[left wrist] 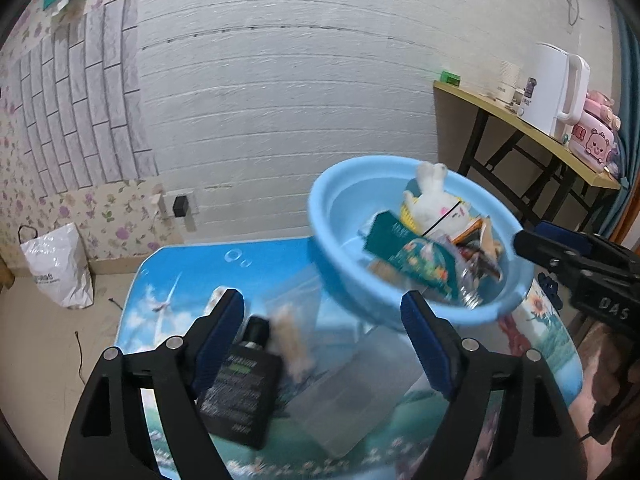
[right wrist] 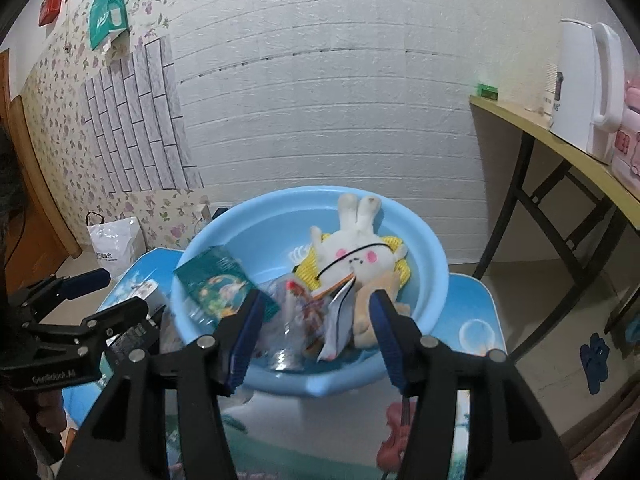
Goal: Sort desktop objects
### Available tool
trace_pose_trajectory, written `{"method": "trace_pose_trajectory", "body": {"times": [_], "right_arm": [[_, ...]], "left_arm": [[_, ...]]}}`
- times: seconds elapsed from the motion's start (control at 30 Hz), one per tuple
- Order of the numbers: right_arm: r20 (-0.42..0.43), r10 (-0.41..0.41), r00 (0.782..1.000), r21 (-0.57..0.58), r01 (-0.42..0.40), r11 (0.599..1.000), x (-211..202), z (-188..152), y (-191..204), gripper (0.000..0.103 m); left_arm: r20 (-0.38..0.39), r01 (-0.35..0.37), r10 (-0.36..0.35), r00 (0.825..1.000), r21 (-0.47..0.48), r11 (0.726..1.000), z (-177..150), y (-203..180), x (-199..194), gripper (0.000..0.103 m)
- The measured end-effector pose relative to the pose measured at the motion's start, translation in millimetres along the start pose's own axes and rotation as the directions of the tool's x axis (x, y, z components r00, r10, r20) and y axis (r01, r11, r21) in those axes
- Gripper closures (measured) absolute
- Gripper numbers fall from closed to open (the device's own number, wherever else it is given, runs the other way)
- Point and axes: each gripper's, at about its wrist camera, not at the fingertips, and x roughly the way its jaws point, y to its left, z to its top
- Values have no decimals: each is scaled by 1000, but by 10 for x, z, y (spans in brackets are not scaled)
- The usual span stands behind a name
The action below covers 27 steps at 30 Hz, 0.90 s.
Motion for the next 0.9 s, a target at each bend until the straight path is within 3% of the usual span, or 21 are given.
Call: {"method": "trace_pose_trajectory", "body": {"times": [0.3, 0.7, 0.77, 0.83, 0.9], "right_arm": [[-29, 12, 1000, -27, -13, 1000, -147, -266, 284, 45], [-78, 83, 993, -65, -88, 994, -105, -399, 636, 45], [-89, 86, 992, -71, -92, 993, -84, -419, 683, 40], [-106, 92, 990, -70, -100, 993, -44, -443, 728, 26], [-119, 100, 988, -70, -109, 992, 1, -467, 753, 26]], "left_arm": [[-37, -41, 40, 999, -36, 999, -311, 370, -108, 21], [-90, -77, 74, 993, -35, 996, -612, 606, -80, 21], [-97, -79, 75, 992, -38, 996, -631, 628, -63, 21], [-103, -81, 77, 992, -38, 996, -651, 652, -41, 21], [-109, -84, 80, 991, -38, 996, -676, 679, -10, 21]]}}
